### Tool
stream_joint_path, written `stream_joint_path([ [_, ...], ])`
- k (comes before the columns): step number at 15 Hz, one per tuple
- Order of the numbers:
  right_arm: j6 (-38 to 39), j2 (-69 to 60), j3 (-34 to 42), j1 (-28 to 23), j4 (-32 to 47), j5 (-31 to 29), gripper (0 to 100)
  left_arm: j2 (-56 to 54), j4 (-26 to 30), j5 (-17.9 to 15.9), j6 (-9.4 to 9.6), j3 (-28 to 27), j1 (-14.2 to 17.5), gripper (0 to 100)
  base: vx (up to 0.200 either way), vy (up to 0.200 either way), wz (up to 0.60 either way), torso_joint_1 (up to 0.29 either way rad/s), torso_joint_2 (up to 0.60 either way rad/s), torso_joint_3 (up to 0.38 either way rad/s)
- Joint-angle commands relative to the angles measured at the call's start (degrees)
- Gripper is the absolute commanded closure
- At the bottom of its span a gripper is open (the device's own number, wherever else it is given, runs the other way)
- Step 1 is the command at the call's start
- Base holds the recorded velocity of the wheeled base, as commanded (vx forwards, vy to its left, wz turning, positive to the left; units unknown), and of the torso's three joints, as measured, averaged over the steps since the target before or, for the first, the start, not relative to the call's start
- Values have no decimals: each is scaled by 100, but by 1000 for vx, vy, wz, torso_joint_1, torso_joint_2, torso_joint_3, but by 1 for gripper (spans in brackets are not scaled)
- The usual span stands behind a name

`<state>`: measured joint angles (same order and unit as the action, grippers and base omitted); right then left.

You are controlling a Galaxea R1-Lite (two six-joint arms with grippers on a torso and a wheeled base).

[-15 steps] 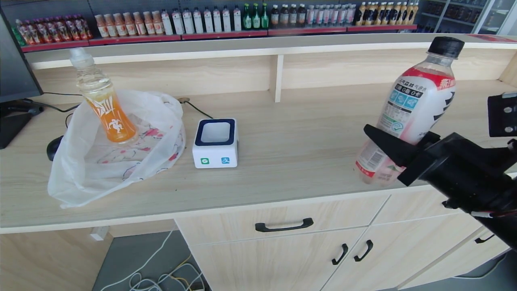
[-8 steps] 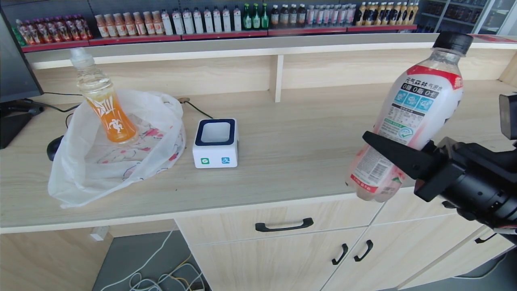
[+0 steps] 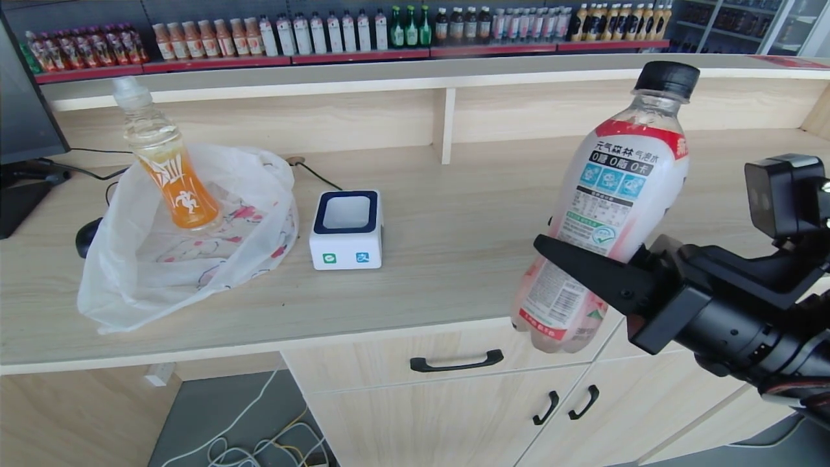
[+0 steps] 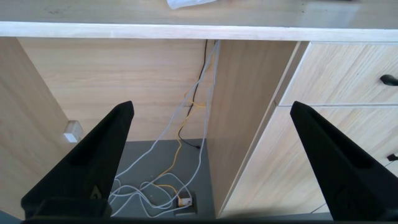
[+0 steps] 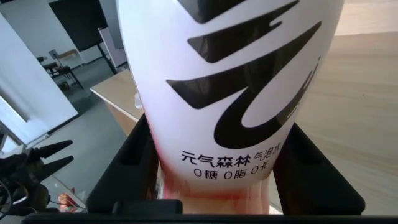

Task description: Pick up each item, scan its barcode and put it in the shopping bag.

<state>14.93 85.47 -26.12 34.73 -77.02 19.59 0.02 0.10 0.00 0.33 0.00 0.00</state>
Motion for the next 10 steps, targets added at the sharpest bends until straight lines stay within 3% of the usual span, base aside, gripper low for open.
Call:
stream_joint_path([
  [1,10,75,-24,113,-6,1,100,-2,-1,0,2,0,9,0,0,0,0,0,0,0],
  [10,300,40,-130,289,-6,1,100,-2,-1,0,2,0,0,0,0,0,0,0,0,0],
])
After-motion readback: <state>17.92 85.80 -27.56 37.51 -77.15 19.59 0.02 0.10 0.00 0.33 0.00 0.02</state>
